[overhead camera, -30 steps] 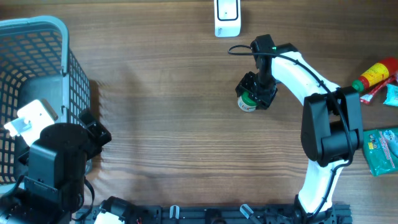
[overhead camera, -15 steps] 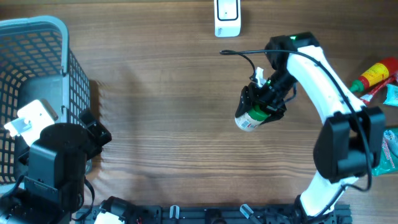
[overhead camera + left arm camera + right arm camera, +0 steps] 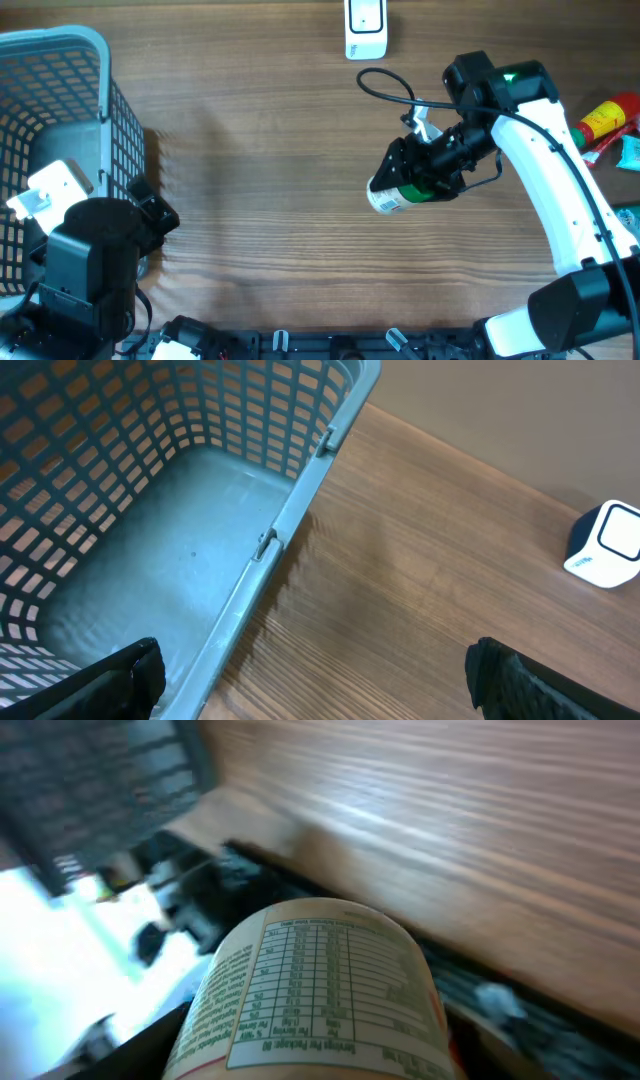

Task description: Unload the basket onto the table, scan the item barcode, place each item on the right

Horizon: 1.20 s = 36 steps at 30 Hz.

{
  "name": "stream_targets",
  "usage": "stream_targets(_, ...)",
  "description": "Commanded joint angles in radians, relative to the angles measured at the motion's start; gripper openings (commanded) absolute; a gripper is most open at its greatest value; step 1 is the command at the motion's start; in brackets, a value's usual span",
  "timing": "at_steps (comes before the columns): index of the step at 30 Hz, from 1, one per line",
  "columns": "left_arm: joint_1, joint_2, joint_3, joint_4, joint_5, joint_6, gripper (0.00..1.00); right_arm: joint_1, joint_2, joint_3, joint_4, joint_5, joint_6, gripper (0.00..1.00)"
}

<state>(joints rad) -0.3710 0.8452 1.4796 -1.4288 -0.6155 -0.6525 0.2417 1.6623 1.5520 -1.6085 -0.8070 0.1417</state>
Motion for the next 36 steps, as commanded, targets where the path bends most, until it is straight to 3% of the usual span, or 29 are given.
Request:
stream_targets(1,0.003,0.001,0.008,0.002,0.001,-0.014,1.00,0.002,-0.017,-0.006,0.000,-0.296,0.065,0.72)
stream_targets(5,0.003,0.001,0.008,0.002,0.001,-0.014,1.00,0.002,-0.017,-0.006,0.000,-0.422,0.176,0.75)
stream_targets(10,0.003,0.001,0.008,0.002,0.001,-0.014,1.00,0.002,-0.017,-0.006,0.000,-0.511,0.174,0.75)
stream_targets(13,0.003,0.001,0.008,0.002,0.001,-0.014,1.00,0.002,-0.017,-0.006,0.002,-0.502,0.153,0.68)
stream_targets(15,0.003,0.001,0.008,0.002,0.001,-0.014,1.00,0.002,-0.017,-0.006,0.041,-0.349,0.163,0.64)
stream_targets(17,0.003,0.001,0.008,0.002,0.001,-0.014,1.00,0.014,-0.017,-0.007,0.096,0.063,0.236,0.76)
stream_targets(19,0.003,0.001,0.008,0.002,0.001,-0.014,1.00,0.031,-0.017,-0.007,0.141,0.343,0.342,0.81)
stream_targets(21,0.003,0.001,0.008,0.002,0.001,-0.014,1.00,0.061,-0.016,-0.007,0.309,0.596,0.357,0.87)
stream_targets(25,0.003,0.001,0.008,0.002,0.001,-0.014,1.00,0.158,-0.013,-0.019,0.549,0.688,0.363,0.93)
stream_targets(29,0.003,0.001,0.008,0.002,0.001,-0.014,1.00,0.273,0.011,-0.045,0.581,0.708,0.618,0.95)
stream_targets(33,0.003,0.001,0.008,0.002,0.001,-0.014,1.00,0.385,0.096,-0.149,0.682,0.862,0.840,0.93)
stream_targets(36,0.003,0.001,0.008,0.002,0.001,-0.014,1.00,0.395,0.167,-0.153,0.612,0.822,1.118,0.93)
